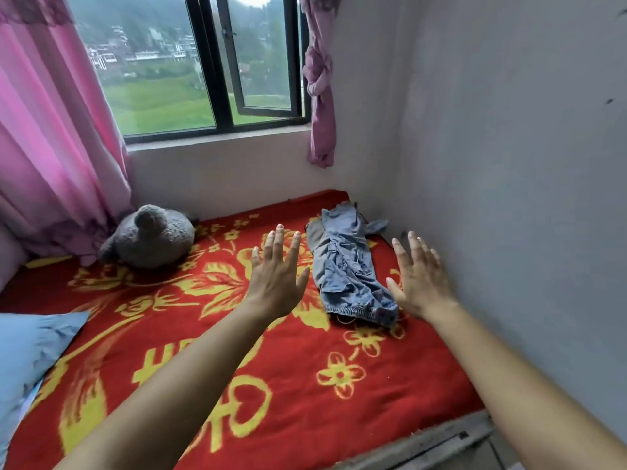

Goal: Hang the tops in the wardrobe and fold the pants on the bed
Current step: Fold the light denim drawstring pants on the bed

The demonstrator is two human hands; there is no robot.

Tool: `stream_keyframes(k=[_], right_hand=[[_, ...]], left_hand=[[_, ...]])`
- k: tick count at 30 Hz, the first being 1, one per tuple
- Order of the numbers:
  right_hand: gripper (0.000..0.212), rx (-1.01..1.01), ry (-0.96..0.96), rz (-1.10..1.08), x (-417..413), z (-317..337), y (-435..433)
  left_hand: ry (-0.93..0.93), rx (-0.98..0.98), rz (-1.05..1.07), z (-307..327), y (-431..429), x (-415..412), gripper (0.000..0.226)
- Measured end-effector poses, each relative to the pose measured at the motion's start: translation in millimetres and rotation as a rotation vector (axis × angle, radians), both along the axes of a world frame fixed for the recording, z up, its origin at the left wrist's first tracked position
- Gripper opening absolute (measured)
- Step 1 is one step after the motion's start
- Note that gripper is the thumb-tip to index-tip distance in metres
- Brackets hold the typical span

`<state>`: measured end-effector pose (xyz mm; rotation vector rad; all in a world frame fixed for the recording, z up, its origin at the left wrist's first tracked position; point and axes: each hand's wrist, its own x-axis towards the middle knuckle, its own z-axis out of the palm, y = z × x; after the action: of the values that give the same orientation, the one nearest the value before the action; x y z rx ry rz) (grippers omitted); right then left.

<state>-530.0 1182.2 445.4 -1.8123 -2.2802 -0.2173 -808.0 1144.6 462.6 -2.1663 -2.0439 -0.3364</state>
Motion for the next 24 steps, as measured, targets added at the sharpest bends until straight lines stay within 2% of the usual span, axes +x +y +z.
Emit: stream_keyframes(k=[4,11,20,24], right_hand=[[0.084,-0.095,0.027,-0.008,22,-25,98],[0.078,-0.296,0.022,-0.037,74,-100,229],[0.078,-0.613,-0.042,-0.106,98,-294,275],[0.075,-0.663,-0.037,-0.034,90,-371,276]], left_hand=[[0.023,-0.038,0.006,-18,94,32,0.072],[0.028,-0.286,-0.037,-92,219,90,0.069],[0.055,-0.610,-0.078,-294,295,115,0.073],[0.056,-0.700,-0.048,-385,315,116,0.073]])
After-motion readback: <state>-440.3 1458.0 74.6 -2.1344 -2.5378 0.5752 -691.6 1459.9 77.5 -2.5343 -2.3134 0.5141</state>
